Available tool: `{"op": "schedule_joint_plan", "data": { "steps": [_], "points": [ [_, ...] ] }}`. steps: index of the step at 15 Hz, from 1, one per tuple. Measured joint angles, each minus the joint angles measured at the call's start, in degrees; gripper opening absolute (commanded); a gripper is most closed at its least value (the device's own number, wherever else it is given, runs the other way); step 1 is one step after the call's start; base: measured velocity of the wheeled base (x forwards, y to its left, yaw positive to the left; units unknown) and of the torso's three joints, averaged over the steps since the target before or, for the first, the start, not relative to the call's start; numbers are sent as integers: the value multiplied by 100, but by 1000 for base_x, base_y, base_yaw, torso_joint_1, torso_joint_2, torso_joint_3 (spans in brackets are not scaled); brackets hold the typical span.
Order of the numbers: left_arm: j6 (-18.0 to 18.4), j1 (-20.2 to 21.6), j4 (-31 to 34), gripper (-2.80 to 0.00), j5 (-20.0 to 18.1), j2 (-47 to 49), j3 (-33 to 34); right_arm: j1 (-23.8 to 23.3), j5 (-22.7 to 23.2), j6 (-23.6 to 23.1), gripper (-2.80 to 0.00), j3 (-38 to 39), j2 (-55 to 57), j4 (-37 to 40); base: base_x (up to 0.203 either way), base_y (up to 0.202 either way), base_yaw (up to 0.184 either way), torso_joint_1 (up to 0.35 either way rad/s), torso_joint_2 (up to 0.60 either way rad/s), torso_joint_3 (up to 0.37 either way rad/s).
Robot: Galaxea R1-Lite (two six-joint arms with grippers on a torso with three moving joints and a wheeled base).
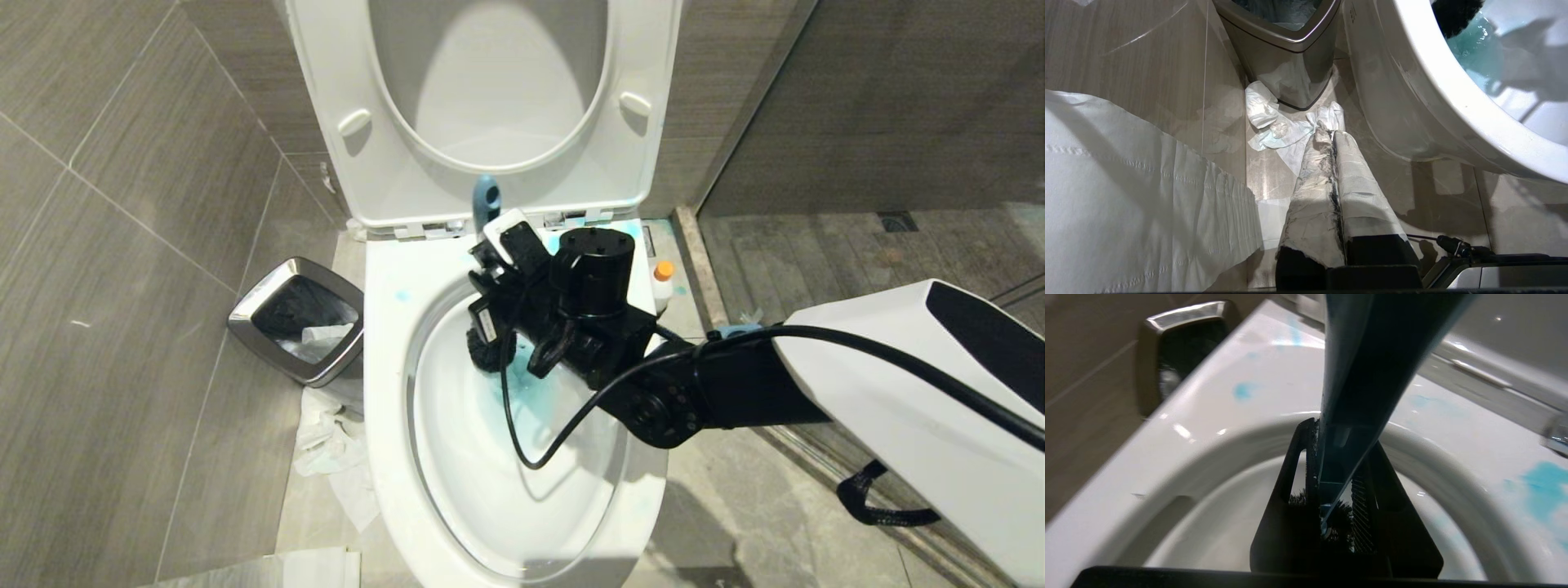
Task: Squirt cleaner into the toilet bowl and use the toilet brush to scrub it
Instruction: Scrub the toilet bowl
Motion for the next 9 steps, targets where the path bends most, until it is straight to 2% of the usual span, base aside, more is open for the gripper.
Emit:
{"op": "schedule_joint_plan", "data": {
  "steps": [4, 9],
  "points": [
    [-3, -2, -1, -280, 2, 0, 0, 640, -81, 9, -280, 80, 127, -21, 0, 0, 0, 0, 0, 0],
    [0, 0, -1, -280, 0, 0, 0, 1240, -130, 26, -280, 1268, -332, -69, 0, 0, 0, 0, 0, 0]
  ]
}}
